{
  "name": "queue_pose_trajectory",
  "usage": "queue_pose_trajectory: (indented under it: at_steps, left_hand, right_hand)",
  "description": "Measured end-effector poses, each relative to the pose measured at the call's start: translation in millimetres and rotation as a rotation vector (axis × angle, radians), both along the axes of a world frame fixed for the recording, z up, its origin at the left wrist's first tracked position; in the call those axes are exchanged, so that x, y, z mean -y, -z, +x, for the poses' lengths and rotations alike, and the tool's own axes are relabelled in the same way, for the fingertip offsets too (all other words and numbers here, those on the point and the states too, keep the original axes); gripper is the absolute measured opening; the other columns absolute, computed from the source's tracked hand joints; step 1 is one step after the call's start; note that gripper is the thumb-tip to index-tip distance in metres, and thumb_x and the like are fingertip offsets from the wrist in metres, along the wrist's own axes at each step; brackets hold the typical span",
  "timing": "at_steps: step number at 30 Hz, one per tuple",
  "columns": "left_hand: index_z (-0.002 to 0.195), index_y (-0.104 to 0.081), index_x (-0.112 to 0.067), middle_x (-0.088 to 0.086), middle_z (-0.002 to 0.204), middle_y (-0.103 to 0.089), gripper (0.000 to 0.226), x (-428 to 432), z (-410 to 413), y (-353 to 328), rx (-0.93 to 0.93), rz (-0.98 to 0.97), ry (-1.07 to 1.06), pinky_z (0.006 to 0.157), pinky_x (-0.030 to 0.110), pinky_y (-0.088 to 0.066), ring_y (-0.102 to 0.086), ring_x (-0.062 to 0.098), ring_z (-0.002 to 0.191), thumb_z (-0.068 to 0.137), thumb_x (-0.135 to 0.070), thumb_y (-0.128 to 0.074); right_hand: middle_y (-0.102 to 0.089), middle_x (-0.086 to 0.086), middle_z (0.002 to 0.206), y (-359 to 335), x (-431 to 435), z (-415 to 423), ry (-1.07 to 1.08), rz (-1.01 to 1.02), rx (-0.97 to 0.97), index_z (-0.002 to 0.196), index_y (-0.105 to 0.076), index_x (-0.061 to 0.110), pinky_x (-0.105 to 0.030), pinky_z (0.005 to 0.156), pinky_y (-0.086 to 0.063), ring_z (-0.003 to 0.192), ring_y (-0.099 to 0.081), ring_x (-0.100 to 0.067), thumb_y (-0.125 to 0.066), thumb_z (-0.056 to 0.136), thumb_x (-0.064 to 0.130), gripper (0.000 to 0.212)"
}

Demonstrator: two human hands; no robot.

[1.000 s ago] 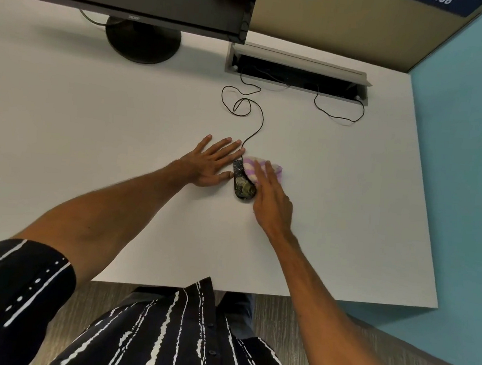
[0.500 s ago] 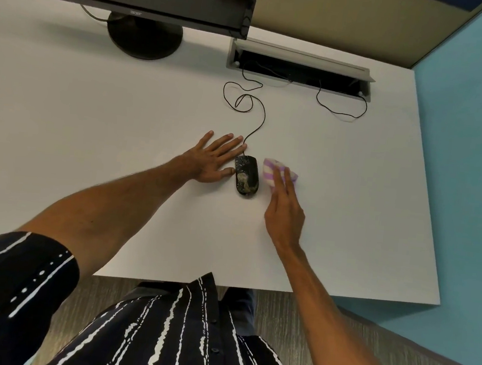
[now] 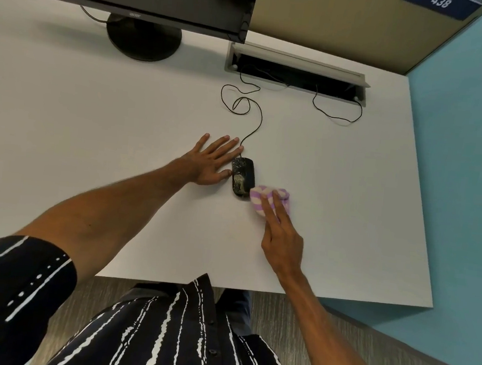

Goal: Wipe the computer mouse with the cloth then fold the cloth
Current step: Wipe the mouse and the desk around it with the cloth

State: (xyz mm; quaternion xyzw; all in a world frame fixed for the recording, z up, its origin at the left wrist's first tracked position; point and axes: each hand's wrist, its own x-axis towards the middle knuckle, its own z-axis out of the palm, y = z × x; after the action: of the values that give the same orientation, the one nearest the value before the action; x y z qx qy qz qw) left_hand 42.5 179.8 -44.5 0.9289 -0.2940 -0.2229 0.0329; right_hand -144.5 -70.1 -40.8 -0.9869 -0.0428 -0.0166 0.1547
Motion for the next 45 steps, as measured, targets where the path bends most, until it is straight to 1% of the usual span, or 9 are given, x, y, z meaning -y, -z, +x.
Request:
queue_pose_trajectory:
  at_steps: [3, 9, 15, 19, 24, 32, 38, 43, 45]
  left_hand:
    - [0.177, 0.015, -0.033, -0.006, 0.185, 0.021, 0.073, 0.1, -1.3, 0.1, 0.003, 0.002, -0.007, 0.139, 0.057, 0.004, 0.013, 0.018, 0.173, 0.118, -0.057, -0.02]
    - [0.177, 0.016, -0.033, -0.006, 0.184, 0.023, 0.074, 3.0, -3.3, -0.8, -0.017, 0.008, -0.024, 0.139, 0.058, 0.004, 0.015, 0.019, 0.173, 0.118, -0.056, -0.022]
    - [0.177, 0.017, -0.033, -0.005, 0.184, 0.023, 0.073, 6.4, -5.3, -1.8, -0.032, 0.006, -0.053, 0.139, 0.06, 0.004, 0.016, 0.02, 0.173, 0.119, -0.055, -0.021]
    - [0.177, 0.017, -0.033, -0.006, 0.184, 0.024, 0.073, 5.5, -5.6, -0.8, -0.034, 0.009, -0.053, 0.139, 0.06, 0.004, 0.016, 0.019, 0.173, 0.119, -0.055, -0.021]
    - [0.177, 0.018, -0.033, -0.005, 0.184, 0.024, 0.073, 6.7, -6.4, -1.6, -0.039, 0.012, -0.06, 0.139, 0.06, 0.005, 0.017, 0.02, 0.173, 0.119, -0.055, -0.021]
    - [0.177, 0.017, -0.033, -0.005, 0.184, 0.024, 0.073, 8.5, -6.7, -2.4, -0.052, 0.022, -0.078, 0.139, 0.059, 0.005, 0.017, 0.02, 0.173, 0.119, -0.053, -0.023]
    - [0.177, 0.018, -0.034, -0.006, 0.184, 0.025, 0.073, 7.8, -6.5, -1.6, -0.06, 0.019, -0.081, 0.139, 0.059, 0.007, 0.018, 0.019, 0.173, 0.119, -0.054, -0.021]
    - [0.176, 0.02, -0.033, -0.004, 0.183, 0.027, 0.073, 9.6, -5.1, -2.7, -0.073, 0.043, -0.072, 0.138, 0.06, 0.007, 0.02, 0.021, 0.172, 0.119, -0.056, -0.02]
    - [0.176, 0.02, -0.034, -0.005, 0.183, 0.026, 0.074, 10.2, -5.4, -3.0, -0.068, 0.04, -0.078, 0.139, 0.059, 0.006, 0.019, 0.02, 0.172, 0.118, -0.058, -0.019]
  right_hand:
    - [-0.026, 0.013, 0.172, -7.7, -7.7, 19.9, 0.069, 0.004, 0.036, 0.165, -0.024, 0.038, -0.033, 0.052, -0.058, 0.112, -0.07, -0.021, -0.051, 0.103, 0.006, 0.075]
    - [-0.026, 0.005, 0.173, -6.0, -31.4, 37.2, -0.087, -0.089, -0.03, 0.164, -0.03, 0.03, -0.03, 0.057, -0.057, 0.142, -0.054, -0.021, -0.054, 0.098, 0.003, 0.075]
    - [-0.036, -0.004, 0.169, 0.4, 5.8, 0.0, -0.234, -0.107, -0.001, 0.16, -0.042, 0.022, -0.029, 0.072, -0.061, 0.119, -0.068, -0.023, -0.071, 0.085, 0.0, 0.084]
    - [-0.032, 0.002, 0.171, -3.7, 19.7, -4.1, -0.126, -0.05, 0.007, 0.162, -0.038, 0.025, -0.03, 0.064, -0.062, 0.111, -0.071, -0.021, -0.061, 0.095, 0.001, 0.075]
    - [-0.034, 0.002, 0.17, -10.0, -4.7, 27.0, -0.093, -0.059, 0.027, 0.162, -0.037, 0.024, -0.031, 0.064, -0.063, 0.131, -0.063, -0.022, -0.057, 0.096, -0.002, 0.074]
    - [-0.04, -0.004, 0.167, -2.5, -2.2, 5.6, -0.225, -0.074, -0.019, 0.158, -0.046, 0.021, -0.027, 0.071, -0.06, 0.126, -0.066, -0.023, -0.069, 0.083, -0.005, 0.083]
    - [-0.032, 0.007, 0.171, -18.3, 13.2, 27.6, -0.114, -0.009, 0.055, 0.162, -0.036, 0.027, -0.028, 0.061, -0.061, 0.111, -0.069, -0.02, -0.057, 0.097, 0.0, 0.074]
    - [-0.039, 0.005, 0.168, -26.5, -18.8, 68.3, -0.127, -0.029, 0.026, 0.159, -0.043, 0.028, -0.03, 0.054, -0.058, 0.117, -0.068, -0.023, -0.061, 0.09, -0.004, 0.077]
    - [-0.036, 0.002, 0.169, -20.6, -25.8, 65.3, -0.157, -0.057, -0.032, 0.16, -0.043, 0.028, -0.03, 0.052, -0.056, 0.109, -0.07, -0.025, -0.061, 0.089, -0.004, 0.079]
